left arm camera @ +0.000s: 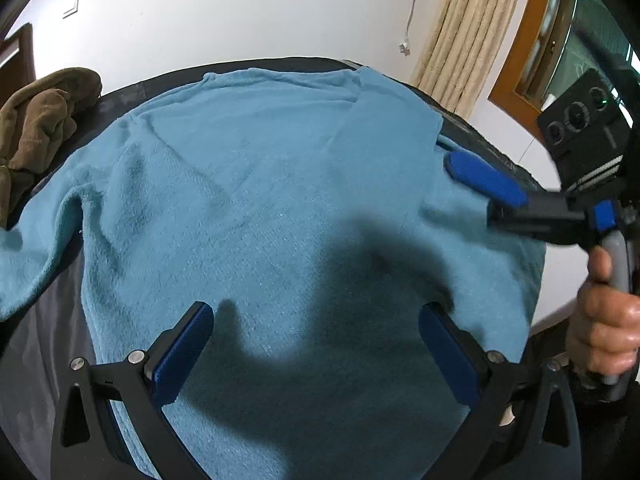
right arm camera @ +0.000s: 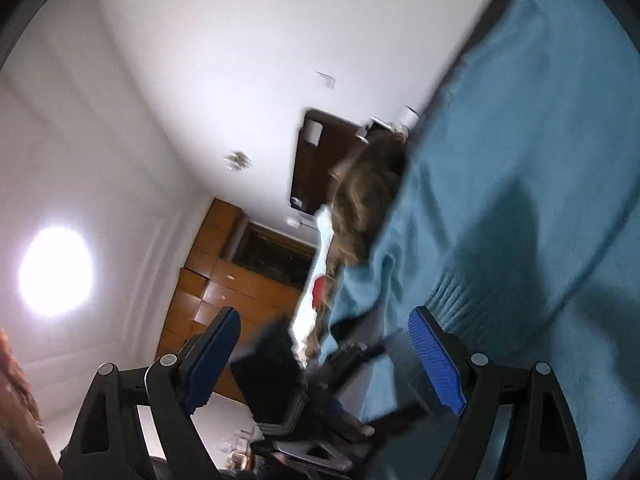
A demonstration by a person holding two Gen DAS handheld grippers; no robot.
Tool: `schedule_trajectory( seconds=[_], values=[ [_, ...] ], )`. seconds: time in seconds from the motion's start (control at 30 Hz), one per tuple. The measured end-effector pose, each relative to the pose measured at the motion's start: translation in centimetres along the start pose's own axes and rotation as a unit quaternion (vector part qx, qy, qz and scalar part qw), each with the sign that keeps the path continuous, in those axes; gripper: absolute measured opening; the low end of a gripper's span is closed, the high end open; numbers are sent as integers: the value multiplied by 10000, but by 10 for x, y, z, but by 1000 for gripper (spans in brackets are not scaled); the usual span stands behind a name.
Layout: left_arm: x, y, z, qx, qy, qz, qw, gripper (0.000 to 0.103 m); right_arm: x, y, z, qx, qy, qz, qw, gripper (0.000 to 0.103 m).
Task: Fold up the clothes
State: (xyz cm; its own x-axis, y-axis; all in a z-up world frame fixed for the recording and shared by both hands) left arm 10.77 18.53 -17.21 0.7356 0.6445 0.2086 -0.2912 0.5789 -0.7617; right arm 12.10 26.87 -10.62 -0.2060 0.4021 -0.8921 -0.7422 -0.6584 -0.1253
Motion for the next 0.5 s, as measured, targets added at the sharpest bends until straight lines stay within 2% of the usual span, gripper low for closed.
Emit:
schedule_trajectory(
  seconds=[0.1,0.2,0.3,0.37,0.47,0.5],
  values=[
    [3,4,1,-43,-66,-209,9998,103,7,-20,5,387,-437,-706,9958,88],
    [2,16,5,-235,-219,-419,9986,103,23,-48,6,722,-667,-1384,9855,88],
    [3,21,13,-355,-292,-494,9977,103,40,-49,12,953,-1113,-2536,9562,88],
    [4,22,16,-422,-341,-570,9969,103,47,-56,12,1055,-1346,-3268,9295,88],
    [5,22,18,-429,-294,-524,9973,103,56,-65,12,1083,-1519,-3975,8984,88],
    [5,24,18,-437,-324,-521,9972,103,59,-65,13,1049,-1547,-4067,8942,88]
  ],
)
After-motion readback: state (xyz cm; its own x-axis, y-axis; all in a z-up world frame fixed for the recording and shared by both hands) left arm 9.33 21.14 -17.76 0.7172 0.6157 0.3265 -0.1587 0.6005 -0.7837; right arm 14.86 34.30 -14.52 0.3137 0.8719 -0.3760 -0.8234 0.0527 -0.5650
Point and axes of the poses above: each gripper's, at about its wrist camera, not at the fingertips, and y roughly the way its jaws point, x to its right, z to its top, the point moved 7 cm from there along y, roughly the way its jaws point
